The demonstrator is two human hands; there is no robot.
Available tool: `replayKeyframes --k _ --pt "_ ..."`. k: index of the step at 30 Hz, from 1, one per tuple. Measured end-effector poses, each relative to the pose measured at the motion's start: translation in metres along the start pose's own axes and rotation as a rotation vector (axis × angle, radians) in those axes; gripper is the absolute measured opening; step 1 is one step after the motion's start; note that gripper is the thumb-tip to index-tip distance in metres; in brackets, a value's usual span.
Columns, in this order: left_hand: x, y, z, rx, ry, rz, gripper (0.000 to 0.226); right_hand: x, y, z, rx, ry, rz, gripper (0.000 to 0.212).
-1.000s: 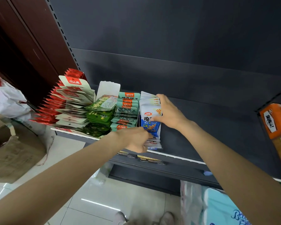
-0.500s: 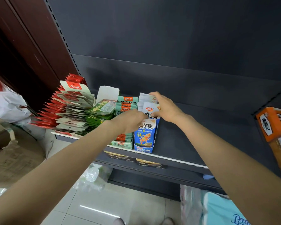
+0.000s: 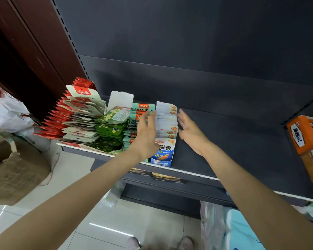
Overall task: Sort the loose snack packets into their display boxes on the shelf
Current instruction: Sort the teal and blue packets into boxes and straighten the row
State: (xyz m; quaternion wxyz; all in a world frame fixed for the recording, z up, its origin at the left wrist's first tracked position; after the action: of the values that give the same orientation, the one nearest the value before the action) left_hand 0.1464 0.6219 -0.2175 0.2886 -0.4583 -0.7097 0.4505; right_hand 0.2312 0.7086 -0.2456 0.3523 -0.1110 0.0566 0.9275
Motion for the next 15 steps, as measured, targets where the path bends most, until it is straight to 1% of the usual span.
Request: replayKeyframes --k 2,4,8,10,11,13,14,15 --pt "-0.001 0.008 0.003 -0.162 -0.066 0.074 0.097 -0.002 0.018 -0.006 0.014 -0.013 0.029 0.084" --pt "-0.003 0.017 -0.005 -0.205 -0.035 0.131 0.096 0.001 0.025 -0.017 0.059 0.011 0.035 0.094" --pt "-0.006 0.031 -0.014 -0.122 0.056 0.271 0.1 -0.002 0.023 -0.035 0.165 0.139 0.067 0.11" --pt "-0.006 0.031 -0.015 -0.079 0.077 0.304 0.101 -0.008 0.027 -0.038 0.141 0.172 0.107 0.112" --pt "-0.006 0.031 -0.016 -0.056 0.084 0.315 0.101 -0.01 0.028 -0.039 0.131 0.181 0.127 0.109" --pt "-0.007 0.031 -0.018 0.034 0.109 0.305 0.1 -0.015 0.031 -0.027 0.202 0.137 0.177 0.097" --pt "-0.007 0.03 -0.02 0.129 0.142 0.284 0.1 -0.015 0.029 -0.018 0.25 0.09 0.17 0.087" --pt "-0.007 0.028 -0.023 0.248 0.183 0.253 0.099 -0.013 0.021 -0.014 0.272 0.069 0.114 0.076"
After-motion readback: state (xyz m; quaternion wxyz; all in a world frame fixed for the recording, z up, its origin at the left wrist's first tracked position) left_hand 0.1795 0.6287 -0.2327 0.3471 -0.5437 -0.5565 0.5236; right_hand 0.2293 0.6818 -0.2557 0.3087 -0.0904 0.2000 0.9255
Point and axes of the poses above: each hand's wrist, its own x-axis towards the middle knuckle, its own y-axis out of the palm, z = x × y, the point moved 10 cm from there along x, towards the middle knuckle, and after that the axes turned 11 degrees about x, right-handed, at the moved point
